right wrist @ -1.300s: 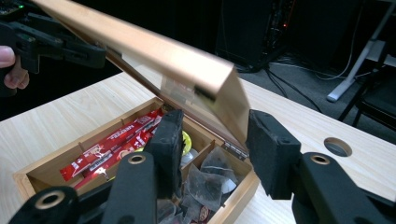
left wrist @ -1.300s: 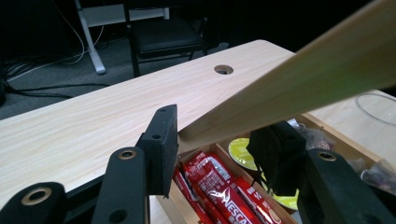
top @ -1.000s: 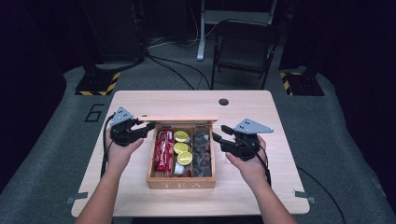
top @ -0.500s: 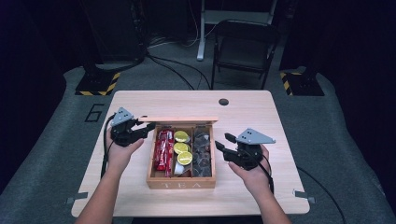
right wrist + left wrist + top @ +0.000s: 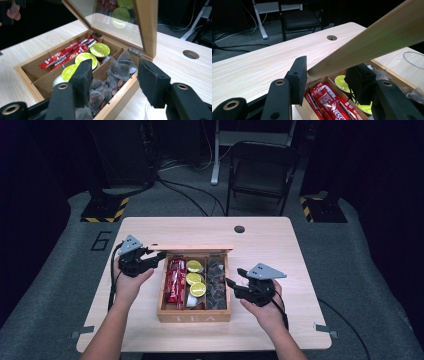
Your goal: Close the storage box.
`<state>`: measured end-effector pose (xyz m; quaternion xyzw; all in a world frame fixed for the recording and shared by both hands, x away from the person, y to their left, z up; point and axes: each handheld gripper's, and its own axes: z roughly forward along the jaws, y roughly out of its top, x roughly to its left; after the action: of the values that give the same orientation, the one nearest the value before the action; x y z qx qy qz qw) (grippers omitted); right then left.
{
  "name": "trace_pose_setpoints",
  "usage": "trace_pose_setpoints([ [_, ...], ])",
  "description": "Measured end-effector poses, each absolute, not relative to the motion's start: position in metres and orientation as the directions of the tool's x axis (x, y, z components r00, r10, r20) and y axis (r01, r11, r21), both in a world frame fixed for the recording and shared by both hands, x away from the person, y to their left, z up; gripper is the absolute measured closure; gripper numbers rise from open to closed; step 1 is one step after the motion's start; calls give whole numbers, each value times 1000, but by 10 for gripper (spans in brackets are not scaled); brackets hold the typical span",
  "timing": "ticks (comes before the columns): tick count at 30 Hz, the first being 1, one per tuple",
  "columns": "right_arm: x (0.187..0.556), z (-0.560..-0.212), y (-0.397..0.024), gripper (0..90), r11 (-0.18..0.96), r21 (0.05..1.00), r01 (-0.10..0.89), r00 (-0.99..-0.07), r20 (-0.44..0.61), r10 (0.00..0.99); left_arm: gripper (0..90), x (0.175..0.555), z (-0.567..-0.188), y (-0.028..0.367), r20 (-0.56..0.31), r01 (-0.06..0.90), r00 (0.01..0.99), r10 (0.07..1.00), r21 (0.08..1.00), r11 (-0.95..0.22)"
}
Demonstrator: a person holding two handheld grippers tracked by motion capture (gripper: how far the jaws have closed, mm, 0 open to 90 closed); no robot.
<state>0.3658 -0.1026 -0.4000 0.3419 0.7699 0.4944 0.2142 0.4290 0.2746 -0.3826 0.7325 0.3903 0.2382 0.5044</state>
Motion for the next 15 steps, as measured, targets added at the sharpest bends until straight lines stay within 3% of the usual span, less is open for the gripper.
trace_pose_setpoints([
  [15, 371, -427, -91, 421, 344, 873, 345, -697, -7, 717, 518, 429, -383, 275, -51, 334, 584, 810, 924, -183],
])
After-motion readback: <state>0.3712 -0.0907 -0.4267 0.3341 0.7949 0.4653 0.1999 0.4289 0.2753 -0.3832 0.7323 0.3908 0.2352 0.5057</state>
